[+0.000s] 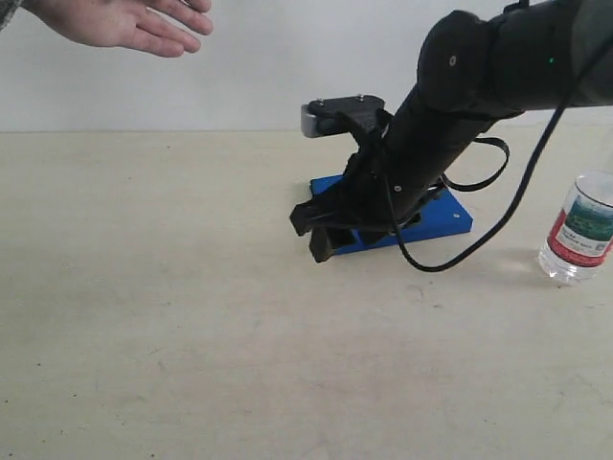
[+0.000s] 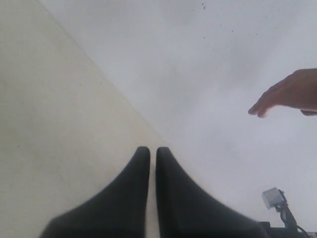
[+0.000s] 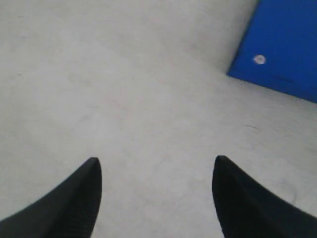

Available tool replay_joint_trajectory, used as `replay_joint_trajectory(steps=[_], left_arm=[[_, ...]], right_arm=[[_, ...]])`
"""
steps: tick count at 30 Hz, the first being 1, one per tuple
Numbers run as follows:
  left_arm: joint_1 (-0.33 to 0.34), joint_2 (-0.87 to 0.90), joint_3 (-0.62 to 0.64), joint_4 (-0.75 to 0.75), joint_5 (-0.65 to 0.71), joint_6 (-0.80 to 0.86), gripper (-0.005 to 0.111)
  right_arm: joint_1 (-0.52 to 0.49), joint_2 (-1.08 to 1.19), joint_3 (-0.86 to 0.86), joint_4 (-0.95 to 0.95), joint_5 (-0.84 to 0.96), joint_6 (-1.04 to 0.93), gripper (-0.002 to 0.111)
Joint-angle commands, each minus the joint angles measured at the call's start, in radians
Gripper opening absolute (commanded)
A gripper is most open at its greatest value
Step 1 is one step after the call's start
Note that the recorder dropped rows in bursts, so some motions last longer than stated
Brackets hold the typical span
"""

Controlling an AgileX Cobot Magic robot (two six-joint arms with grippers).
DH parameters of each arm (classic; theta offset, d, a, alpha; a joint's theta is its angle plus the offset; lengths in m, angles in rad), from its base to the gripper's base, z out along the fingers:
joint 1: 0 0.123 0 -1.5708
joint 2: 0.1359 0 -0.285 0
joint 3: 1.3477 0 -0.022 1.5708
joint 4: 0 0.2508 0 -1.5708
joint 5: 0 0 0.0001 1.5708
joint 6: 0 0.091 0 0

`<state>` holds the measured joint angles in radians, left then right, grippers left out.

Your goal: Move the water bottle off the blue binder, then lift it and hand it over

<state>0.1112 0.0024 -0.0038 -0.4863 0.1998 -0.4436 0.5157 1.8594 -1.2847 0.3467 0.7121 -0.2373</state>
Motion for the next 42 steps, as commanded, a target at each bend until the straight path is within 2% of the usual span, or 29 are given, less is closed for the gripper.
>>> replay_joint_trajectory(steps=[1,4,6,8,10,13,14,16,18,20,21,22,23,25,26,27,28,31,34,36,38,40,42], left_arm=[[-0.005,-0.002,0.004,0.001,0.033,-0.009,0.005],[-0.005,-0.002,0.004,-0.048,0.007,-0.051,0.005],[-0.005,0.008,0.004,-0.151,-0.08,-0.106,0.005],[-0.005,0.049,0.004,-0.212,-0.13,-0.083,0.005],[-0.005,0.104,0.004,-0.202,-0.106,0.005,0.005],[-0.005,0.214,-0.008,-0.216,0.028,0.235,0.005],[-0.005,0.256,-0.037,-0.245,0.085,0.361,0.005],[-0.005,0.343,-0.116,-0.362,0.187,0.689,0.005],[-0.005,0.437,-0.201,-0.553,0.271,1.025,0.005],[-0.005,0.573,-0.293,-0.747,0.302,1.266,0.005],[-0.013,0.604,-0.31,-0.761,0.28,1.295,0.005],[-0.037,0.671,-0.333,-0.754,0.166,1.301,0.005],[-0.044,0.704,-0.337,-0.744,0.108,1.302,0.005],[-0.043,0.783,-0.339,-0.721,0.038,1.305,0.005],[-0.043,0.875,-0.339,-0.706,0.035,1.321,0.005],[-0.043,0.913,-0.339,-0.706,0.042,1.336,0.005],[-0.043,1.007,-0.339,-0.706,0.075,1.389,0.005],[-0.043,1.179,-0.341,-0.778,0.149,1.45,0.005],[-0.043,1.313,-0.347,-0.925,0.198,1.651,0.005],[-0.043,1.406,-0.352,-1.066,0.268,1.837,0.014],[-0.043,1.446,-0.352,-1.135,0.298,1.917,0.022],[-0.043,1.49,-0.352,-1.181,0.33,1.97,0.034],[-0.043,1.52,-0.352,-1.185,0.344,1.97,0.041]], right_arm=[[-0.079,0.088,-0.082,-0.022,-0.077,0.051,0.057],[-0.123,0.14,-0.164,-0.02,-0.155,0.094,0.057],[-0.151,0.173,-0.218,-0.019,-0.187,0.117,0.057],[-0.172,0.201,-0.262,-0.016,-0.185,0.125,0.057],[-0.187,0.224,-0.296,-0.016,-0.17,0.127,0.057],[-0.198,0.238,-0.324,-0.018,-0.152,0.125,0.057],[-0.198,0.239,-0.326,-0.02,-0.16,0.125,0.057],[-0.198,0.239,-0.326,-0.02,-0.169,0.123,0.057],[-0.198,0.245,-0.333,-0.018,-0.157,0.123,0.057],[-0.196,0.245,-0.333,-0.009,-0.09,0.123,0.057],[-0.196,0.245,-0.333,-0.008,-0.061,0.123,0.057],[-0.196,0.245,-0.333,-0.008,0.016,0.088,0.055],[-0.196,0.245,-0.333,-0.01,0.049,0.066,0.051],[-0.196,0.245,-0.333,-0.025,0.119,0.006,0.037],[-0.196,0.245,-0.333,-0.027,0.151,-0.03,0.019],[-0.196,0.245,-0.333,-0.027,0.151,-0.034,0.012],[-0.196,0.245,-0.333,-0.027,0.135,-0.034,-0.001],[-0.196,0.245,-0.333,-0.027,0.056,-0.051,0.0],[-0.196,0.246,-0.333,-0.032,-0.043,-0.131,0.003],[-0.196,0.265,-0.333,-0.033,-0.173,-0.127,0.022],[-0.196,0.294,-0.333,-0.032,-0.245,-0.104,0.038],[-0.196,0.343,-0.333,-0.026,-0.275,-0.079,0.045],[-0.196,0.393,-0.333,-0.011,-0.275,-0.077,0.046]])
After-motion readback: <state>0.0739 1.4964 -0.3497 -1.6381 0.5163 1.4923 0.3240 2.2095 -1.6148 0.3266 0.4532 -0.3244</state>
